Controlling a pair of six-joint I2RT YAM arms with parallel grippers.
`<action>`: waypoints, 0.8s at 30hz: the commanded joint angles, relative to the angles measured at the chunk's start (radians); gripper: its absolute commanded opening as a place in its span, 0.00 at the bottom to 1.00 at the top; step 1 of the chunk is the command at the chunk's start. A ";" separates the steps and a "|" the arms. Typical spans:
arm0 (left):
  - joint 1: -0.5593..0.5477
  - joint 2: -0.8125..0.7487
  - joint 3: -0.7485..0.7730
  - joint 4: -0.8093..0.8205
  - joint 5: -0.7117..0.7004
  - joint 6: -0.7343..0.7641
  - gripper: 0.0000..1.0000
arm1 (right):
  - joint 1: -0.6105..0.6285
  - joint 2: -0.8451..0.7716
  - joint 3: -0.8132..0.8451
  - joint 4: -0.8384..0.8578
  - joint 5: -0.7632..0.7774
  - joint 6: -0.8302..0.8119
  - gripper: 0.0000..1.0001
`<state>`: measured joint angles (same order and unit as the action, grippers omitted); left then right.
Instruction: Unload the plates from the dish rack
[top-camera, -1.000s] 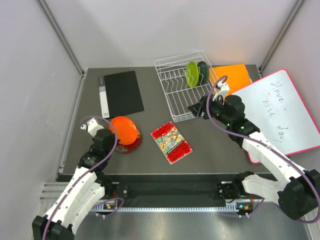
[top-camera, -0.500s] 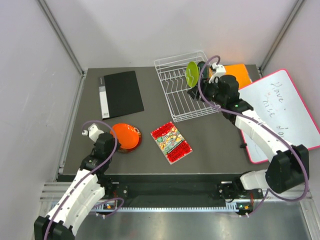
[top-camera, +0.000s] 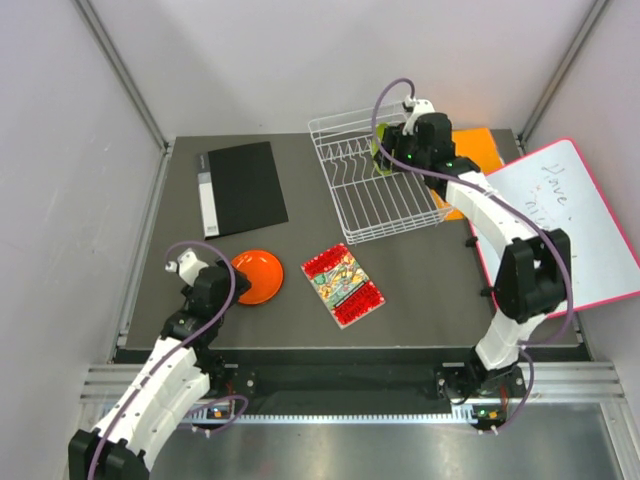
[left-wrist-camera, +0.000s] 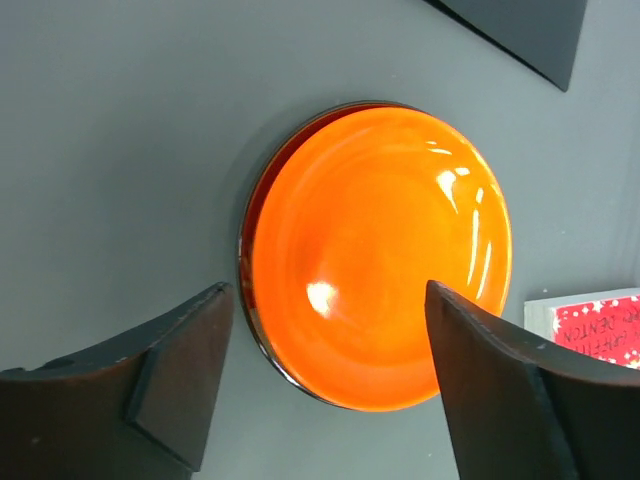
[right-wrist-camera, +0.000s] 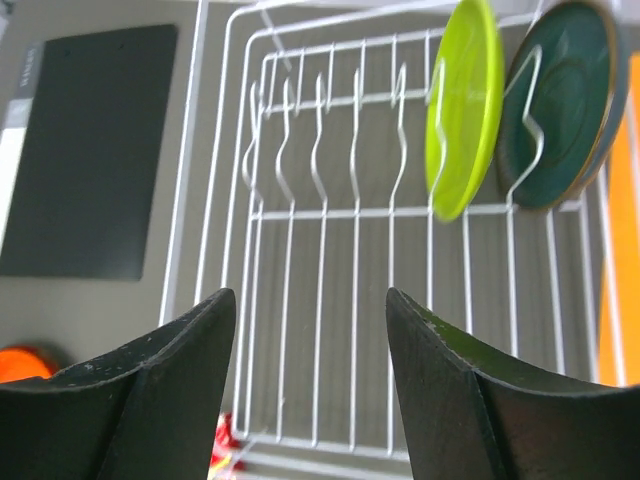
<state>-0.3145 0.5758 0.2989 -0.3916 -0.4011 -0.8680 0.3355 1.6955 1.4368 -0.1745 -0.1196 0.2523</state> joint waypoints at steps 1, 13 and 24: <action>0.002 0.006 0.040 -0.016 -0.028 0.004 0.86 | -0.010 0.096 0.175 -0.054 0.080 -0.091 0.62; 0.002 0.013 0.149 0.083 0.024 0.147 0.89 | -0.026 0.504 0.640 -0.186 0.299 -0.225 0.53; 0.002 -0.013 0.120 0.203 0.097 0.205 0.86 | -0.035 0.625 0.712 -0.184 0.345 -0.292 0.23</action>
<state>-0.3149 0.5648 0.4156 -0.2821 -0.3264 -0.7002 0.3119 2.3165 2.0899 -0.3744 0.1898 -0.0010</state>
